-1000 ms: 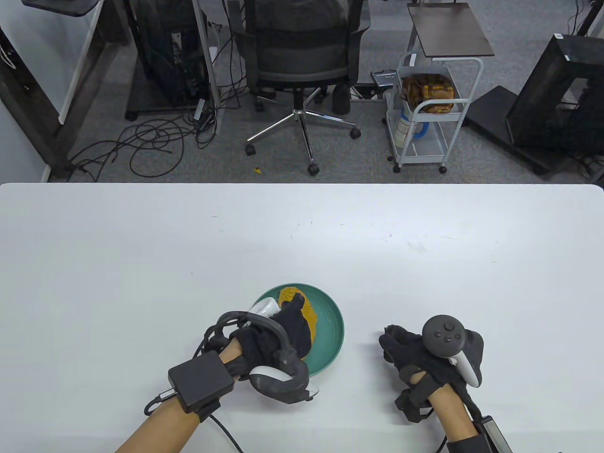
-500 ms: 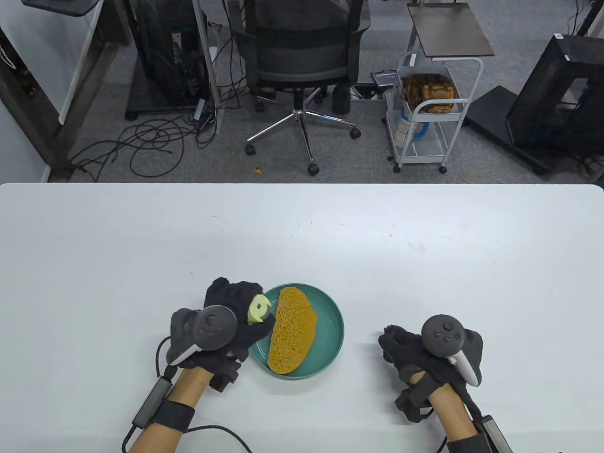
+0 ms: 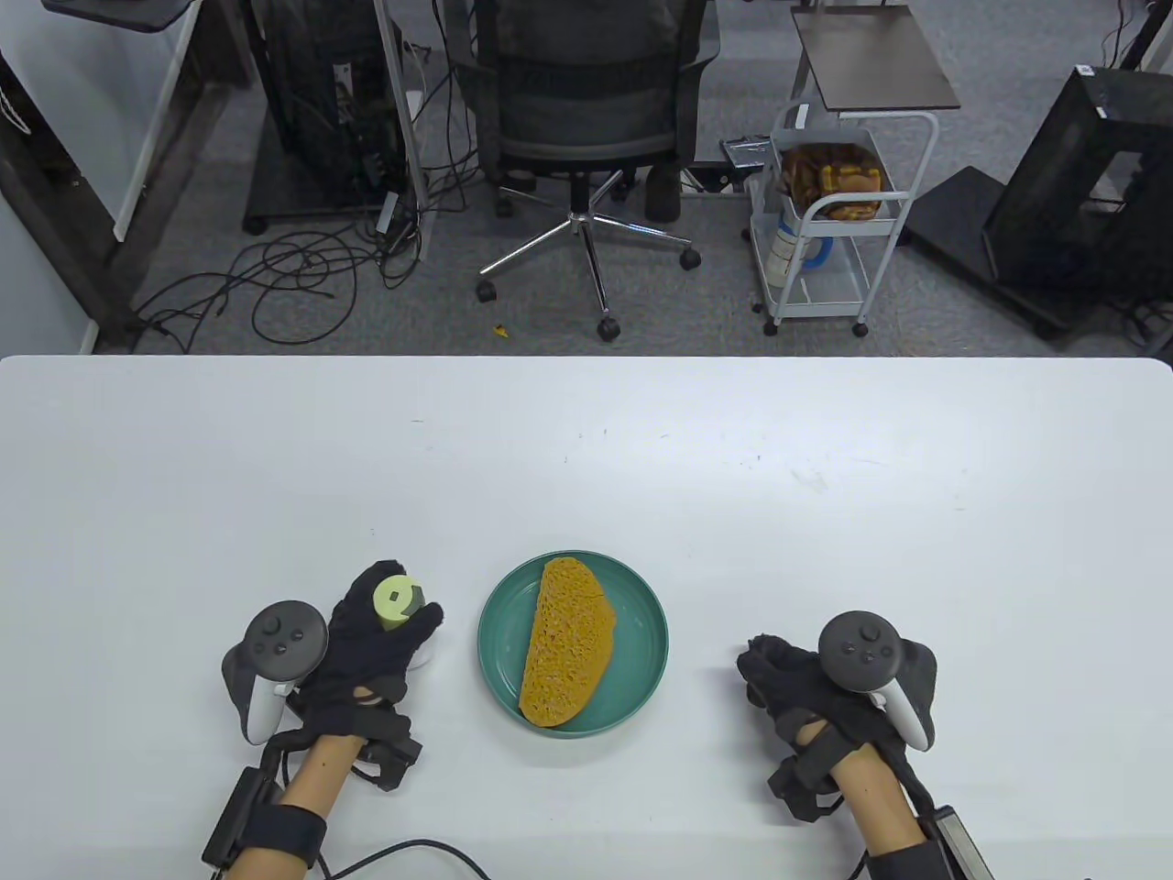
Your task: Press dispenser to sprinkle granules onto bread slice
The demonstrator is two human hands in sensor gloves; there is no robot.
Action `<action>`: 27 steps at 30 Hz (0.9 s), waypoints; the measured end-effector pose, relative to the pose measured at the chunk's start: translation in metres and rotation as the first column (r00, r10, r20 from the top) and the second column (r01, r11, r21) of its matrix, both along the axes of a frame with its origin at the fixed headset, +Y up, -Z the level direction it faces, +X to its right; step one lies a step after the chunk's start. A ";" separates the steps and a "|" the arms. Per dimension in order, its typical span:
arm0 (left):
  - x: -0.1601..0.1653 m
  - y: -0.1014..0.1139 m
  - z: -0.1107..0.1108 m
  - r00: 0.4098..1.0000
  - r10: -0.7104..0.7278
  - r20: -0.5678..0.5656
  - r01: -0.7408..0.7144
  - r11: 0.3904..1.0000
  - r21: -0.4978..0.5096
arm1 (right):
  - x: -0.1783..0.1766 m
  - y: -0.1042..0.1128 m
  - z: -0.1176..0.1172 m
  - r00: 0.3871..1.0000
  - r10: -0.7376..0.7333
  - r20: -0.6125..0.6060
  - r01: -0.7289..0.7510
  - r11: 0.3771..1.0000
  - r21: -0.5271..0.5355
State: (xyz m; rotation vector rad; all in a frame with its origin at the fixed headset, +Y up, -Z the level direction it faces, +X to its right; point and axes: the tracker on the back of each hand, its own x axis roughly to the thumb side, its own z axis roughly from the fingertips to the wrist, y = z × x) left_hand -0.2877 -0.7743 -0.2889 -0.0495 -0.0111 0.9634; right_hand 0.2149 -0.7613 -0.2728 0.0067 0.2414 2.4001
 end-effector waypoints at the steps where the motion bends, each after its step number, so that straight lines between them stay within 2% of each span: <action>1: -0.001 -0.002 0.000 1.000 0.002 0.005 -0.002 1.000 -0.004 | 0.000 0.000 0.000 1.000 0.000 0.000 0.000 1.000 0.000; 4: -0.002 -0.005 0.001 1.000 0.016 0.024 -0.016 1.000 -0.015 | 0.000 0.001 0.000 1.000 -0.004 0.003 0.004 1.000 -0.002; 6: -0.001 -0.005 0.003 0.999 -0.023 0.032 0.024 1.000 -0.014 | 0.000 0.001 0.001 1.000 -0.004 0.007 0.004 1.000 -0.002; 9: 0.000 -0.003 0.009 0.992 -0.113 -0.063 0.113 0.994 -0.009 | 0.001 0.001 0.001 1.000 0.000 0.014 0.000 1.000 0.002; 14: 0.002 -0.007 0.011 0.995 -0.089 -0.054 0.085 0.994 -0.072 | -0.001 0.002 0.003 1.000 0.008 0.010 -0.008 1.000 0.007; 16: 0.000 -0.010 0.009 0.995 -0.100 0.010 0.100 0.984 -0.149 | -0.001 0.004 0.003 1.000 0.007 0.007 -0.007 1.000 0.014; 18: -0.008 -0.005 0.007 0.990 -0.094 0.104 0.120 0.954 -0.276 | -0.001 0.008 0.005 1.000 0.001 0.006 -0.001 0.999 0.032; 19: -0.017 0.003 0.004 0.978 -0.049 0.201 0.122 0.921 -0.370 | 0.001 0.011 0.006 1.000 -0.002 0.011 0.002 0.999 0.047; 20: -0.023 0.009 0.004 0.968 -0.010 0.252 0.122 0.891 -0.436 | 0.002 0.014 0.006 1.000 -0.005 0.018 0.004 0.998 0.057; 21: -0.032 0.017 0.008 0.948 0.066 0.312 0.126 0.822 -0.555 | 0.003 0.016 0.006 1.000 -0.009 0.028 0.007 0.997 0.071; 23: -0.051 0.028 0.017 0.963 -0.049 0.264 0.190 0.819 -0.542 | 0.005 0.018 0.005 0.999 -0.013 0.039 0.009 0.997 0.083; 24: -0.060 0.032 0.020 0.963 -0.163 0.216 0.257 0.796 -0.548 | 0.006 0.019 0.004 0.999 -0.008 0.051 0.003 0.996 0.084; 25: -0.065 0.036 0.021 0.947 -0.260 0.189 0.321 0.771 -0.551 | 0.007 0.018 0.003 0.998 0.001 0.055 -0.006 0.996 0.087; 27: -0.072 0.041 0.019 0.878 -0.458 0.139 0.464 0.745 -0.479 | 0.007 0.016 0.002 0.996 0.063 0.067 -0.069 0.993 0.091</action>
